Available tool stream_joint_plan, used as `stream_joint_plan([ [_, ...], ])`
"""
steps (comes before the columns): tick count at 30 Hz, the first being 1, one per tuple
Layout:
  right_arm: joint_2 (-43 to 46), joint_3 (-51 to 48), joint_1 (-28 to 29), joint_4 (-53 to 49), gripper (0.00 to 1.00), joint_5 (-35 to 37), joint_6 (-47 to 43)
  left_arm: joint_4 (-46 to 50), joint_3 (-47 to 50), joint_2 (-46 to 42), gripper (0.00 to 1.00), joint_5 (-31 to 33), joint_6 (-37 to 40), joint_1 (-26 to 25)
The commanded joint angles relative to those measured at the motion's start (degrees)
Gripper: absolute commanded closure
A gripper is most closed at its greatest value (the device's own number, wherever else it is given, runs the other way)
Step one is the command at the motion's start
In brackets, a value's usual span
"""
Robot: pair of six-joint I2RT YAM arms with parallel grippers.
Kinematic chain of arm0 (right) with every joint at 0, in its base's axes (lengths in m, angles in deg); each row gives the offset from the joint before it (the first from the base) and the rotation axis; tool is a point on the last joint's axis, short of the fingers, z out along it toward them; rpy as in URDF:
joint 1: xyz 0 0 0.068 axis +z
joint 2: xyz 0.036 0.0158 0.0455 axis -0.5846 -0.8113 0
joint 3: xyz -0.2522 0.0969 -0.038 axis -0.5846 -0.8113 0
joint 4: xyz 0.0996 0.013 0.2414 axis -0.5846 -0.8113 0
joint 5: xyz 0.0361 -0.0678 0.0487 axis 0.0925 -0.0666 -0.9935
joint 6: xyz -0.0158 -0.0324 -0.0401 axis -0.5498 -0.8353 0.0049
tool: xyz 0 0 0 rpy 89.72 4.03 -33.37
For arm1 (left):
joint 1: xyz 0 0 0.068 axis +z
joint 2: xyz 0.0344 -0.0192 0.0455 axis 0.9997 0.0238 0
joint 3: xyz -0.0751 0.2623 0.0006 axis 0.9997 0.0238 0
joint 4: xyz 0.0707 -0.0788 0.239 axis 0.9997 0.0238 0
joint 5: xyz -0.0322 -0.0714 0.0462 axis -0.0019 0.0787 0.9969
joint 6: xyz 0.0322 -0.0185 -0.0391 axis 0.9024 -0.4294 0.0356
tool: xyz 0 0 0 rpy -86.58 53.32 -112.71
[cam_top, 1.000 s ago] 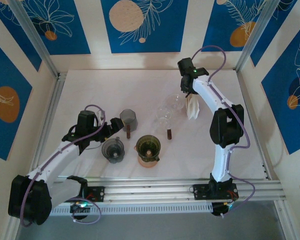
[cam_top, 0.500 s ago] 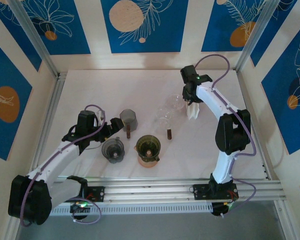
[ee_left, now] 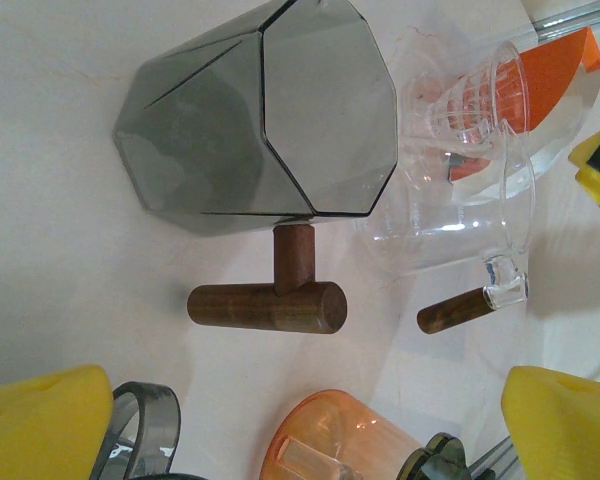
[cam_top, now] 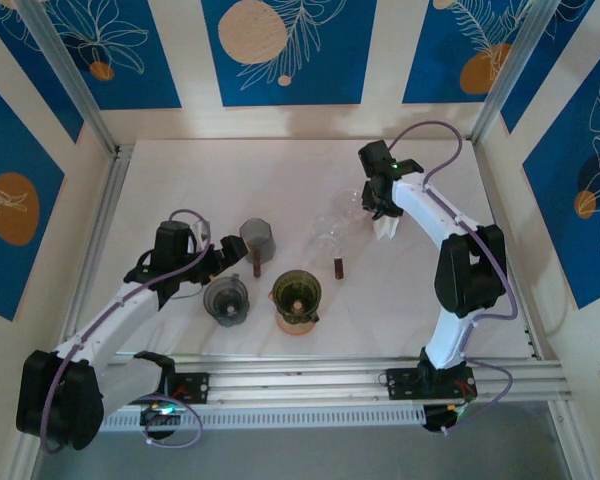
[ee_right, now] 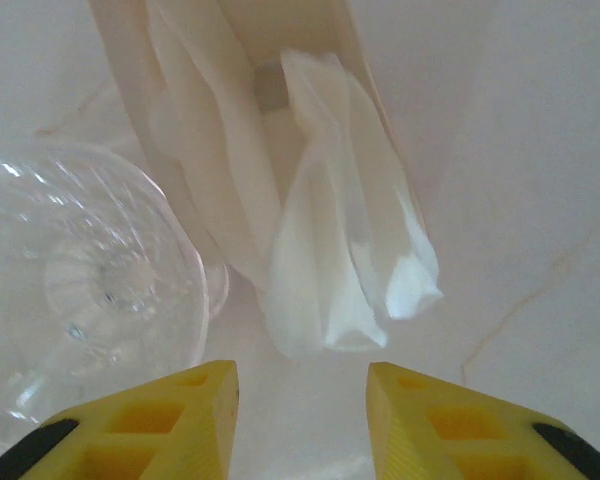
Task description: Place the coffee filter in the dripper
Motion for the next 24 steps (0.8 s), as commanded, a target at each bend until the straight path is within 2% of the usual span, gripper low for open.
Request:
stream_joint_plan([
  [1,4.6,-5.4,0.9,0.2,0.63,-1.9,2.1,-0.5,-1.0,-0.2,0.00,-1.3,-0.1,-0.6],
  [9,6.5,-15.8,3.2,8.8,0.66,-4.9,3.4,-1.3,-0.6,0.4,0.00,-1.3,0.0,-0.6],
  [15,4.1,-14.5,4.1,12.7,0.69,-2.8,1.8,-1.0,-0.6,0.4,0.00,-1.3,0.1,-0.6],
  [24,-2.3,-8.9,4.3,6.7,0.72,3.6,0.6,-1.0,-0.4,0.1,0.00,-1.1,0.2,-0.6],
])
